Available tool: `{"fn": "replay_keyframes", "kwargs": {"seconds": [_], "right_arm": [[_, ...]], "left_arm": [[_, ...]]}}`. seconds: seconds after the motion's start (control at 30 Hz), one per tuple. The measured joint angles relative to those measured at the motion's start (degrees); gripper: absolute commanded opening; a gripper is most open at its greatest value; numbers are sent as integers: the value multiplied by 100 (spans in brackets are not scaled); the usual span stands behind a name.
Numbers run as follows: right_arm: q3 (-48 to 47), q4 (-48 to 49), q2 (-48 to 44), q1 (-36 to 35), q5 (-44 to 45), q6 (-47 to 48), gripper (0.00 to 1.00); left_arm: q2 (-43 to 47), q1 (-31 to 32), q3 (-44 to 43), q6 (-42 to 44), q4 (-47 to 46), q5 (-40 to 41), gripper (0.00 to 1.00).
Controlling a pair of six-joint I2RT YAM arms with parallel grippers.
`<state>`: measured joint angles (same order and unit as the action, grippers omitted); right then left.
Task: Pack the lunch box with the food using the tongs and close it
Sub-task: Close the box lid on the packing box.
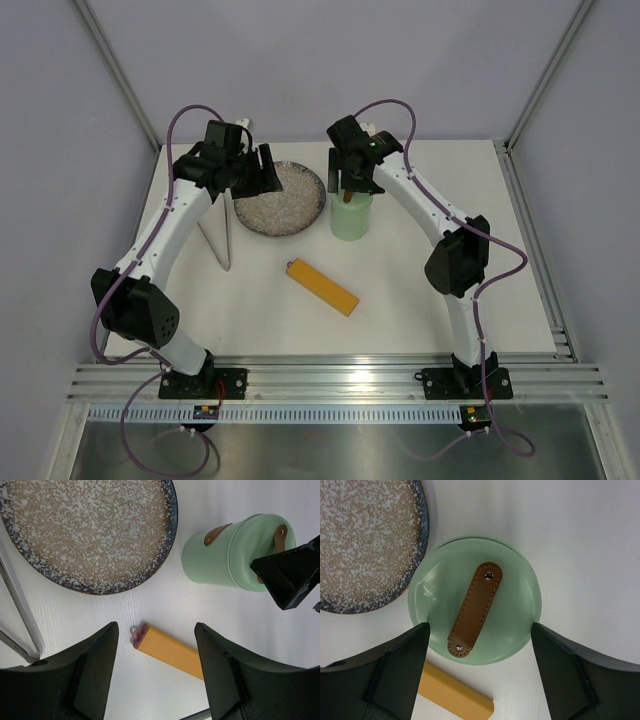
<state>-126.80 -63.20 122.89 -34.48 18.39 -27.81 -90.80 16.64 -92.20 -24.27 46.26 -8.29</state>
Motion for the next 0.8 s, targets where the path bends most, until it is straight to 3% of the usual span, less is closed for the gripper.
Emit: {"fn": "replay_keyframes", "kwargs": {"seconds": [0.5, 0.8], "right_arm": [[-1458, -223, 103, -2, 160, 221, 88], [-1056, -11, 715, 72, 7, 238, 88]], "left_arm": [[7, 0, 177, -22, -52, -61, 66], [44, 0, 297, -26, -98, -83, 66]]}}
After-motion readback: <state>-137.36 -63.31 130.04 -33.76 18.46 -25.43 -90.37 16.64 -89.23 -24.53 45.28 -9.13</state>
